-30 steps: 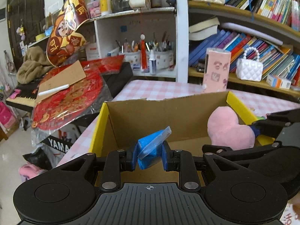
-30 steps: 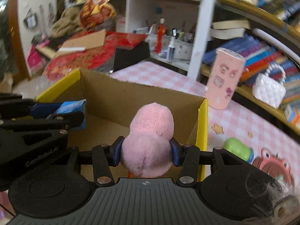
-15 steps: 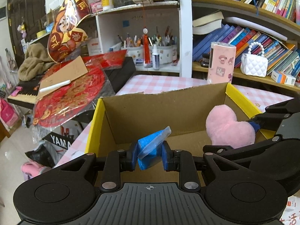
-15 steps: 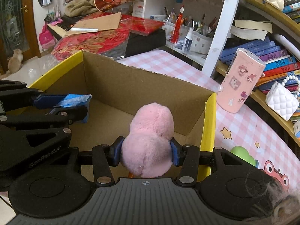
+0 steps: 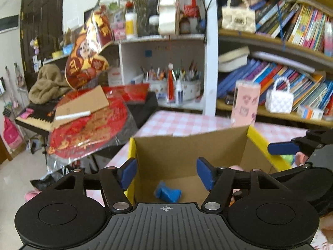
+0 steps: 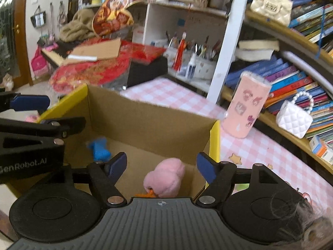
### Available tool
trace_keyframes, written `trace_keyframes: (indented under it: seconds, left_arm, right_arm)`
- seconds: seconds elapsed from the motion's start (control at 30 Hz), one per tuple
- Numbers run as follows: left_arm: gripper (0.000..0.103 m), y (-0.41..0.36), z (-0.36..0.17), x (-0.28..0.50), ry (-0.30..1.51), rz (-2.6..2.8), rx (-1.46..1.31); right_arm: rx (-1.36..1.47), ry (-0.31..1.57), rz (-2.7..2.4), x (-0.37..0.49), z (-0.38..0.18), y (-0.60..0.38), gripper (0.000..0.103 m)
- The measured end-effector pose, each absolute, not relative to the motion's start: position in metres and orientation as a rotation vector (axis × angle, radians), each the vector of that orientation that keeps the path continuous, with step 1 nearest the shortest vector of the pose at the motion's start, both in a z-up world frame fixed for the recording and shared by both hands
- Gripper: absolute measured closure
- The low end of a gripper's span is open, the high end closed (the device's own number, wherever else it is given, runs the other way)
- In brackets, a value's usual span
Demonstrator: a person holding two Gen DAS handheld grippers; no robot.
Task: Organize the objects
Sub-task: 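Open the right tool dropping the plush toy while the left tool releases the clip, then withdraw both tools from the box toward the remaining toys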
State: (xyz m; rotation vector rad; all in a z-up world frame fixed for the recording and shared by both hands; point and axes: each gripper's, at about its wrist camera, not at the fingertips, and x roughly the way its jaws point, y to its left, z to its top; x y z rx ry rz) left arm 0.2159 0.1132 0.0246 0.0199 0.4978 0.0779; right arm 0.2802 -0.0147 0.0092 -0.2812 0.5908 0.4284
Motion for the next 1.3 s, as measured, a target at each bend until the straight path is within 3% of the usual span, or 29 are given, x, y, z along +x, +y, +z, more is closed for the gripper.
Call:
trace_keyframes:
  seconds: [0.4, 1.3]
  left_arm:
    - [0.024, 0.127, 0.038, 0.155, 0.44, 0.059, -0.041]
    - [0.023, 0.132, -0.016, 0.025, 0.646, 0.022, -0.033]
  right_arm:
    - [-0.133, 0.549, 0.286, 0.21, 0.027, -0.023, 0.029]
    - [-0.023, 0.731, 0.091, 0.046, -0.031, -0.033, 0.029]
